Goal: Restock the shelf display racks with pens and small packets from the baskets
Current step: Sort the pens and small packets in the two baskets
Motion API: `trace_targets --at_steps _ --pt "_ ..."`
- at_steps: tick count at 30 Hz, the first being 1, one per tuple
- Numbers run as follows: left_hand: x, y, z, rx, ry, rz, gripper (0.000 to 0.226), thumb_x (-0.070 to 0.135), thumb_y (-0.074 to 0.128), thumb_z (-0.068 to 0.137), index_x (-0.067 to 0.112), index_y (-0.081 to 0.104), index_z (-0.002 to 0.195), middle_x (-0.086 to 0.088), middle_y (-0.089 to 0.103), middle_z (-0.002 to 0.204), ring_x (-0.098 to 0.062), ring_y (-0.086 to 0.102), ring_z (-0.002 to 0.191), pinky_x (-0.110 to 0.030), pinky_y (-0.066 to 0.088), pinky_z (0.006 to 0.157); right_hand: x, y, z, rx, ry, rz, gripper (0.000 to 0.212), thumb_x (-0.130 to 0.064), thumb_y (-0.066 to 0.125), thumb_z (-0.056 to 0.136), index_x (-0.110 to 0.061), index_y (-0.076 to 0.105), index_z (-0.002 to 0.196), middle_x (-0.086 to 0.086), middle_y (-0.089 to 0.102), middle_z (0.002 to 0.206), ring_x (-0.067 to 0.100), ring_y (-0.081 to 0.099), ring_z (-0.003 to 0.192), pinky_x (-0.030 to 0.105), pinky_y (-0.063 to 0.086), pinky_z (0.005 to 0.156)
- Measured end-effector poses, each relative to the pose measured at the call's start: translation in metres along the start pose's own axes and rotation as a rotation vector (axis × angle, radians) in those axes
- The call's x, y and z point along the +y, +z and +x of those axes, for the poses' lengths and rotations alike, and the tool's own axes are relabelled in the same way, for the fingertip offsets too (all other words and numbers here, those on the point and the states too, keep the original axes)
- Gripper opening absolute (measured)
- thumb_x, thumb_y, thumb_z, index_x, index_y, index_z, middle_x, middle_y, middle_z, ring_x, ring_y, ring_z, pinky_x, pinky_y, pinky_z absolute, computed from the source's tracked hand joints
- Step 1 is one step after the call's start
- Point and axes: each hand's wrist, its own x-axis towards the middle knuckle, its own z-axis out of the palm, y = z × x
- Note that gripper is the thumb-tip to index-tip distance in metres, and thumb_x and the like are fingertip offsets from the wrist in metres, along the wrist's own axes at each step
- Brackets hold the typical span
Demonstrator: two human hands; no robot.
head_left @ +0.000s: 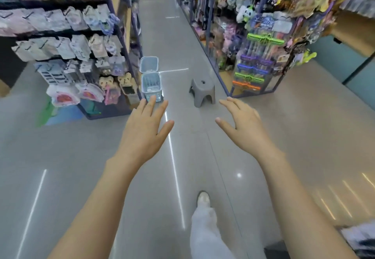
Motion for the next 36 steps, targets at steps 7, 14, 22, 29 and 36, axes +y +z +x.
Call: trace_targets --at_steps 7,14,22,29,36 --pt "-0.018 0.018 0.218 0.017 -0.054 -0.028 0.060 0.045 0.038 0.100 0.023 0.024 0.154 -0.009 0.014 0.162 -0.028 0.006 0.150 -0.044 0.012 0.121 0.061 0.006 0.224 -0.043 -0.060 -0.017 0.053 -0.043 0.047 0.096 -0.022 0.038 0.144 0.003 0.034 0.151 0.023 0.029 0.139 0.040 0.021 0.111" --pt "-0.052 0.020 0.408 0.023 -0.097 -0.038 0.061 0.046 0.036 0.100 0.023 0.022 0.154 -0.006 0.012 0.162 -0.026 0.004 0.150 -0.044 0.011 0.121 0.096 0.022 0.430 -0.050 -0.113 -0.013 0.052 -0.042 0.049 0.095 -0.020 0.041 0.141 0.005 0.039 0.148 0.025 0.034 0.136 0.043 0.027 0.109" --pt "-0.117 0.027 0.630 0.000 -0.075 -0.004 0.060 0.045 0.036 0.101 0.022 0.021 0.154 -0.009 0.011 0.162 -0.027 0.004 0.150 -0.038 0.008 0.120 0.126 0.057 0.648 -0.070 -0.095 -0.027 0.053 -0.043 0.047 0.096 -0.022 0.037 0.144 0.004 0.034 0.151 0.023 0.030 0.139 0.041 0.022 0.111" --pt "-0.152 0.026 0.809 -0.052 -0.094 -0.036 0.061 0.046 0.035 0.101 0.024 0.017 0.155 -0.005 0.006 0.163 -0.025 0.000 0.150 -0.038 0.007 0.121 0.157 0.075 0.830 -0.102 -0.095 -0.005 0.053 -0.044 0.048 0.095 -0.022 0.039 0.143 0.005 0.037 0.149 0.024 0.032 0.138 0.042 0.026 0.110" --pt "-0.190 0.032 0.977 -0.018 -0.162 -0.039 0.059 0.045 0.035 0.101 0.023 0.022 0.154 -0.006 0.009 0.163 -0.025 0.001 0.150 -0.039 0.008 0.120 0.179 0.095 1.017 -0.140 -0.191 -0.030 0.054 -0.043 0.047 0.096 -0.020 0.038 0.144 0.005 0.036 0.149 0.023 0.032 0.137 0.038 0.024 0.110"
